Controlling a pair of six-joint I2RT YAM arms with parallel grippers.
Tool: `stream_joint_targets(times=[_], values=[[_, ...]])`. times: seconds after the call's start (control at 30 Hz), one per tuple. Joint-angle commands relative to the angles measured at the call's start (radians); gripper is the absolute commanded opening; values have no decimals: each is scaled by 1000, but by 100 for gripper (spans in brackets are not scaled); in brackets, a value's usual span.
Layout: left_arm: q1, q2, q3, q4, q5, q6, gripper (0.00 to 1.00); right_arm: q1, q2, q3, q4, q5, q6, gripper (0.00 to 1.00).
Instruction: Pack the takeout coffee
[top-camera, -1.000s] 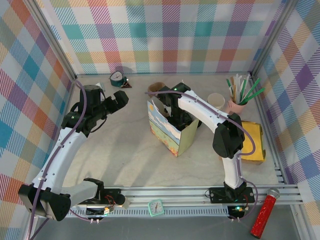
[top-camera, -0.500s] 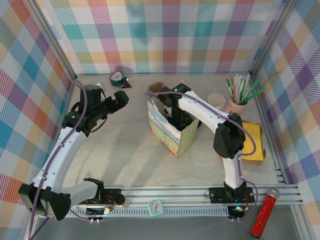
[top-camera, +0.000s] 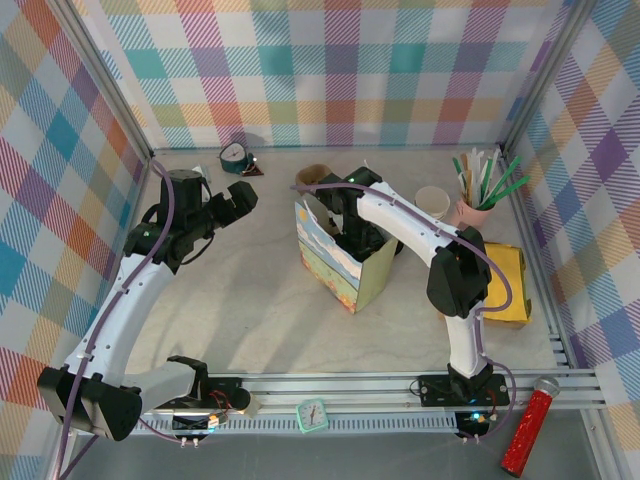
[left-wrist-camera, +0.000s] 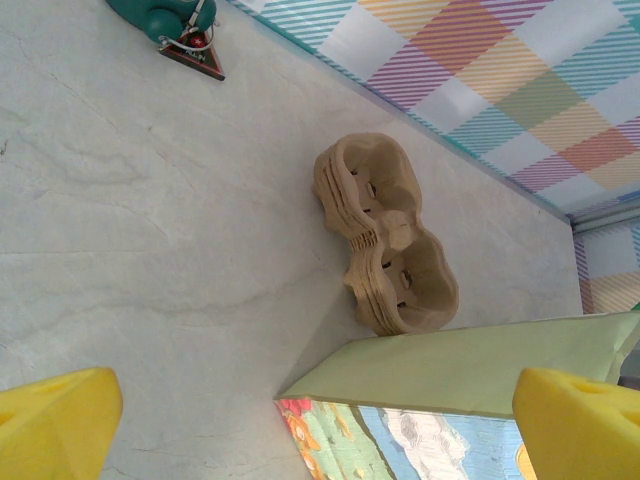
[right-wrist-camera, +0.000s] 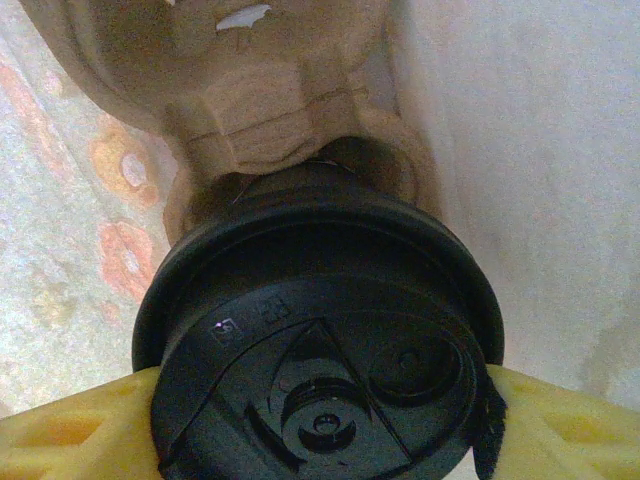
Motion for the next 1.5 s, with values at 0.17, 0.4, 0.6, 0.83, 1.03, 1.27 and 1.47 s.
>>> stream_joint_targets(times=[0.17, 0.4, 0.6, 0.83, 1.03, 1.27, 1.47], values=[[8, 6, 31, 3, 17, 5, 100, -9, 10, -34, 6, -2, 2, 70], [8, 7, 31, 2, 16, 6, 100, -10, 14, -37, 10, -2, 0, 70], [8, 7, 33, 3, 16, 5, 100, -10, 13, -60, 27, -10, 0, 70], [8, 3, 33, 2, 16, 6, 100, -11, 14, -71, 35, -10, 3, 70], [8, 3, 36, -1, 14, 7, 100, -11, 9, -50, 25, -3, 3, 72], [8, 2, 31, 1, 16, 6, 100, -10, 15, -27, 16, -1, 3, 74], [8, 1, 33, 0, 16, 6, 100, -10, 9, -15, 9, 2, 6, 77]])
